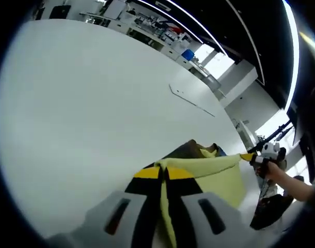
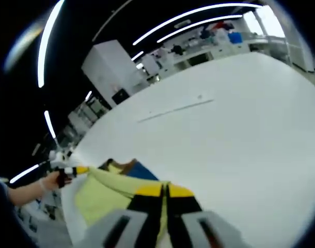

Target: Fold the garment on the visible template until the final outline fits inside the template.

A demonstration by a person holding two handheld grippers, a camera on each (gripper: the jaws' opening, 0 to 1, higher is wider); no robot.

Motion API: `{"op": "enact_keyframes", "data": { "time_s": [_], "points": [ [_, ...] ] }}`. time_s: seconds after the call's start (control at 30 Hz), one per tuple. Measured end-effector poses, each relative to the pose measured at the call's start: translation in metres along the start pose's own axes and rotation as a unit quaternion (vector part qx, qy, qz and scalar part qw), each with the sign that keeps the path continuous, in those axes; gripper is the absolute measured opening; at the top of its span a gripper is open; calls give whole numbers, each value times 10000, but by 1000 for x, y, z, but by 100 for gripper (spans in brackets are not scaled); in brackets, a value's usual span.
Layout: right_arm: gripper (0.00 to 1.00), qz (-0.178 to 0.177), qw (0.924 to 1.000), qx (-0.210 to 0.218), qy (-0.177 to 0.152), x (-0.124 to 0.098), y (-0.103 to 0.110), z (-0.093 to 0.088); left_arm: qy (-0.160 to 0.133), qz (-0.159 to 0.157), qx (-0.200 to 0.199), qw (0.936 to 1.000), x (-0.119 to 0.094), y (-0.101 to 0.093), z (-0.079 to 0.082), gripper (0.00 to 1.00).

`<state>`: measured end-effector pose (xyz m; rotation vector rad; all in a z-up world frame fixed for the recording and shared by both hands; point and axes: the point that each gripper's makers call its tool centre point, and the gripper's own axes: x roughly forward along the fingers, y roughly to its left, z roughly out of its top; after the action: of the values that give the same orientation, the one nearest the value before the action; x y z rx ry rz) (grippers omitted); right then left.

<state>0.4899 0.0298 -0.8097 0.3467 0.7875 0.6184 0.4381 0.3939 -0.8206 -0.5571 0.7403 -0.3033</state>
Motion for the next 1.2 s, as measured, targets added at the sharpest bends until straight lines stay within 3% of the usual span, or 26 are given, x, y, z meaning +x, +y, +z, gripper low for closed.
{"op": "enact_keyframes", "data": {
  "time_s": [0.33,0.57,0.8,0.9,1.0,1.1,1.2],
  "points": [
    [0,22,9999,-125,-15,-1,2,0,-7,-74,207,9998,-3,-4,-2,0],
    [4,53,9984,-558,-21,-9,12,-2,-125,-284,559,9980,-9,-16,-1,3],
    [25,-63,9961,-865,-129,-18,14,2,-244,-327,730,9965,-12,-12,5,18],
    [33,-29,9953,-948,-179,-24,19,2,-275,-386,1052,9933,-13,-16,6,27],
    [48,-11,9937,-1103,-190,-25,21,0,-231,-443,1261,9908,-16,-19,5,34],
    [61,18,9928,-1187,-166,-25,21,-2,-238,-548,1443,9877,-21,-25,4,47],
    [77,85,9909,-1339,-131,-24,28,-10,-210,-791,1862,9791,-23,-36,0,72]
  ]
}}
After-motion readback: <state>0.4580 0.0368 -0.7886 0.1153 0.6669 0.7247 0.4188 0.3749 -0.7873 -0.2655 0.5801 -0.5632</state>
